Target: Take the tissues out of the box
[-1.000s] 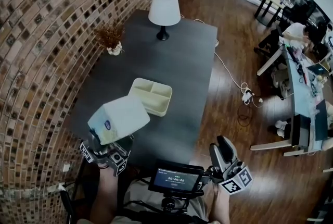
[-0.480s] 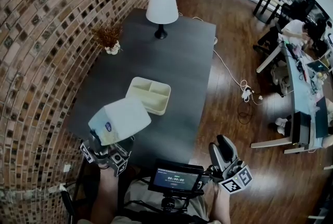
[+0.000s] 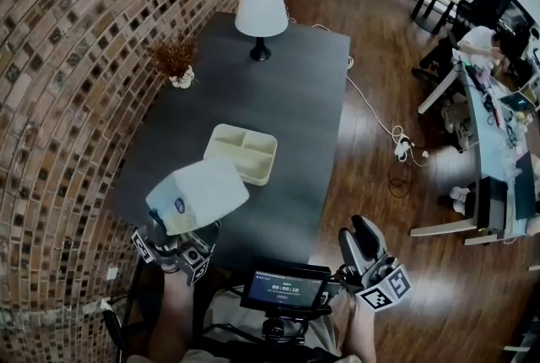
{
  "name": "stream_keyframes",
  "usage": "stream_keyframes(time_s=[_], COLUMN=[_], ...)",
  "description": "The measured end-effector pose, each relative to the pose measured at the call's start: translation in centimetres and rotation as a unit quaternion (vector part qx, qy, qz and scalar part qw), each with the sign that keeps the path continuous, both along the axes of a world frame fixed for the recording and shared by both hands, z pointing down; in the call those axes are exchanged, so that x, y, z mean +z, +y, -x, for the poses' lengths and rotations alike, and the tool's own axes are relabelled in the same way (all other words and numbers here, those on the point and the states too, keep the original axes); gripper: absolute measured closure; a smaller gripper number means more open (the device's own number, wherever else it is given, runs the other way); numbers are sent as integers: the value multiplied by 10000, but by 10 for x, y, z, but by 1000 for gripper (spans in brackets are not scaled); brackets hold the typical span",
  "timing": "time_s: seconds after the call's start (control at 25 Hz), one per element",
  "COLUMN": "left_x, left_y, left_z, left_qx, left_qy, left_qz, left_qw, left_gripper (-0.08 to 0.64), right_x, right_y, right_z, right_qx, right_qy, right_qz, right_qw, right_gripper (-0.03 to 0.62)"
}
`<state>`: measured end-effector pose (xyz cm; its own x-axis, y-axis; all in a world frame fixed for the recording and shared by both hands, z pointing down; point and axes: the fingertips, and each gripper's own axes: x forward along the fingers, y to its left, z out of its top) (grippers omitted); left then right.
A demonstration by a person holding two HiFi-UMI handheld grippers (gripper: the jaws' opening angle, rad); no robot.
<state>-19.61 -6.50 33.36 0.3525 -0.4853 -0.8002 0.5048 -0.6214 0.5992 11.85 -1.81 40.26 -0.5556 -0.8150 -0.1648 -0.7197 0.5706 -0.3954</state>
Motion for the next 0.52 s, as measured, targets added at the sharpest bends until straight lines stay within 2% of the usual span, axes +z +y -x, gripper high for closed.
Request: stream_keyframes(time_s=[0.52], left_x=[-5], left_y=[-7], left_z=[-12], left_qx=[107], left_qy=[-181], left_qz=[32], left_qw=[9998], left_gripper=[106], right_x=[0], right_y=[-4], right_z=[1], right_qx=[-67], right_qy=[-22], right_qz=[-20], right_qw=[10000], right_gripper=[426])
